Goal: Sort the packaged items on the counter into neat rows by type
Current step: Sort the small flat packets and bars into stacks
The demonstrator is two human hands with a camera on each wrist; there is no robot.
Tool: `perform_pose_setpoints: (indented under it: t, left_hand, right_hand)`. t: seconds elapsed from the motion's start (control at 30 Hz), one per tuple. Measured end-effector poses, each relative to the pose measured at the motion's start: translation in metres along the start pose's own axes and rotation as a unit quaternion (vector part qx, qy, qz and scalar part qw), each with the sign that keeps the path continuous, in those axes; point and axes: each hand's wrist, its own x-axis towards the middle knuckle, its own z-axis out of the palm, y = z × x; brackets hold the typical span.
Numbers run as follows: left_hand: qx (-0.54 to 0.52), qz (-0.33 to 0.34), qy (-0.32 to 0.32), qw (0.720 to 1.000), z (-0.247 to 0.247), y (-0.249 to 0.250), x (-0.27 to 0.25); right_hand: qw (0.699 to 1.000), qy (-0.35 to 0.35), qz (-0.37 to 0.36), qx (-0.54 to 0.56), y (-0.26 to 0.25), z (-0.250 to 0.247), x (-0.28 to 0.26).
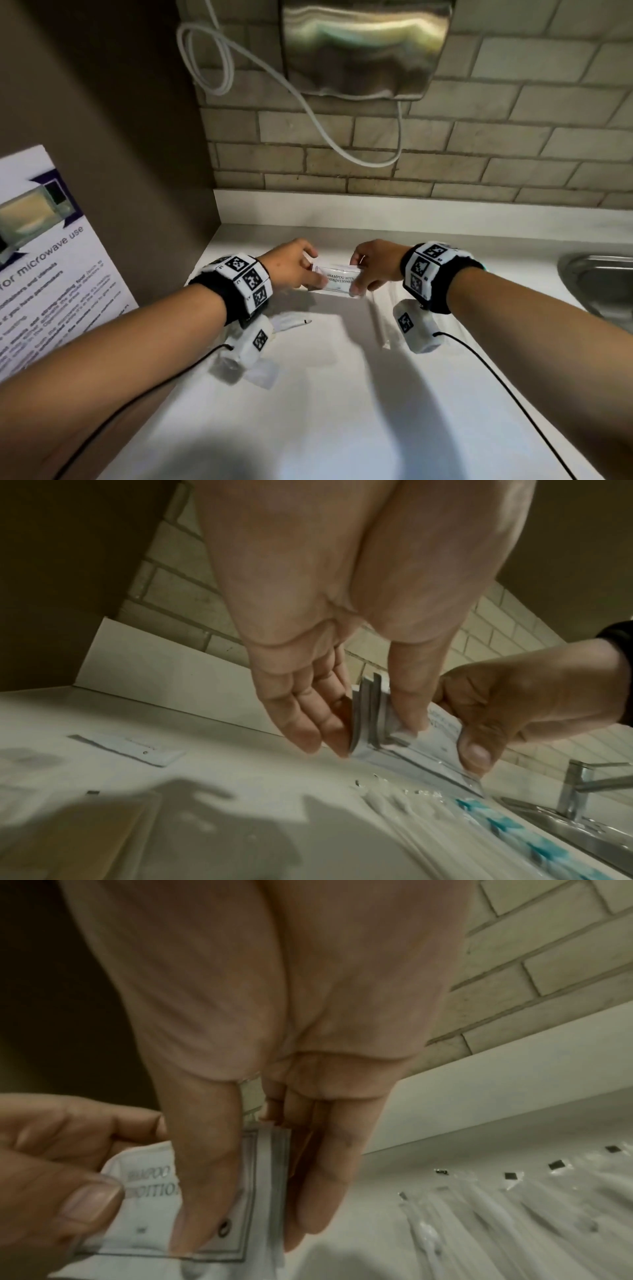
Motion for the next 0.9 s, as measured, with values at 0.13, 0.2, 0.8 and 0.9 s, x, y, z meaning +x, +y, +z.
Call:
perform_pose_setpoints:
  t: [0.13, 0.2, 0.8, 0.9]
  left_hand:
    - [-0.009, -0.027, 0.004, 1.0, -0.002, -0.009, 0.035]
    - [-0.012, -0.047, 0.007, 0.999, 0.002, -0.014, 0.053]
    - [0.123, -0.123, 0.01, 0.985, 0.031, -0.052, 0.131]
    - [0.171, -0.101, 0.01, 0.98, 0.029, -0.052, 0.131]
  right_hand:
    - [0.999, -0.008, 0.025, 0.034, 0.003, -0.008, 0.025]
    - [0.999, -0.002, 0.041, 0.032, 0.007, -0.009, 0.039]
    - [0.997, -0.012, 0.069, -0.038, 0.028, 0.002, 0.116]
    - [0.995, -0.016, 0.042, -0.092, 0.025, 0.003, 0.114]
